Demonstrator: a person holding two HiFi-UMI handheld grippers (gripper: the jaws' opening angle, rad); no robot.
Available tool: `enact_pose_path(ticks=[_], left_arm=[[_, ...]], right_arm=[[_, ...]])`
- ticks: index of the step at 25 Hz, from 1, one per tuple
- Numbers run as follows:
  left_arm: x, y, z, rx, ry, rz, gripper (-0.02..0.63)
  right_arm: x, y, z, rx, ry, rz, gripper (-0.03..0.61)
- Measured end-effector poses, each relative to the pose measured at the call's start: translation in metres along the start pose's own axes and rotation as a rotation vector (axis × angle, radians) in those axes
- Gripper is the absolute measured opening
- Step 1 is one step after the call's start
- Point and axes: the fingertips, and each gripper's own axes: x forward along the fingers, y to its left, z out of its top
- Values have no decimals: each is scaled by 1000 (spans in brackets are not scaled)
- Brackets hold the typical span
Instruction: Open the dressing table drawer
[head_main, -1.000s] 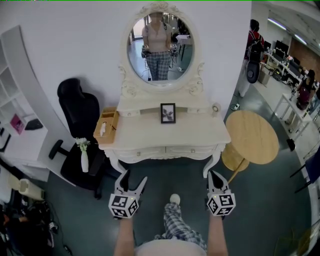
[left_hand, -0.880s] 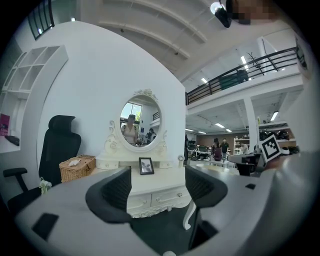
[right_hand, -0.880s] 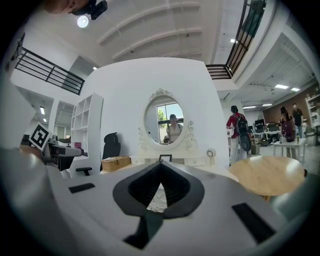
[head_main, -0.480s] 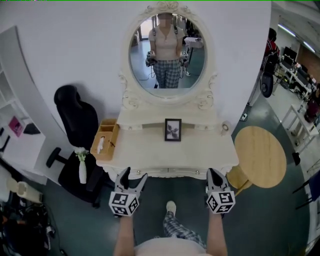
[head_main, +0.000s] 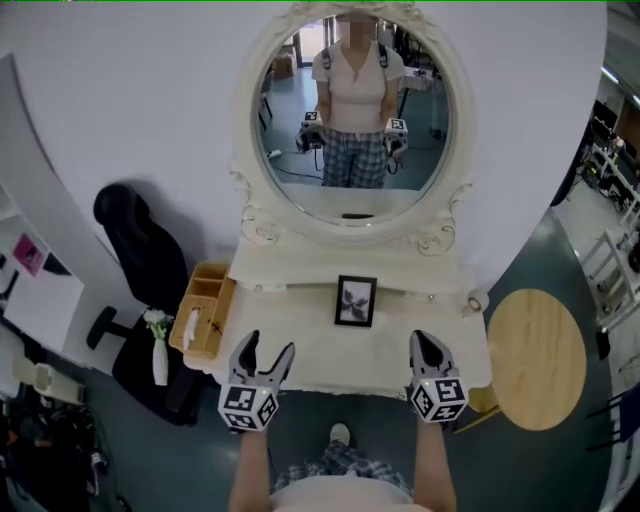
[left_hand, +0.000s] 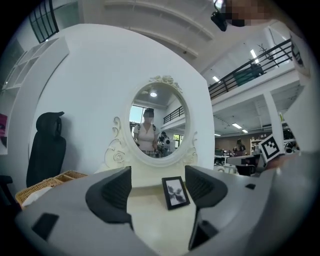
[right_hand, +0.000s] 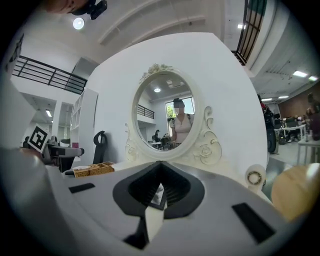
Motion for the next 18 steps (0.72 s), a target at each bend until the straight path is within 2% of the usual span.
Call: enact_pose_path(ticks=[6,18], left_arm=[[40,20,1,17,27,35,325],[70,56,-10,0,87,70,325]], right_arm=[[54,-9,7,9,7,33,17],[109,0,3,12,50,76,17]])
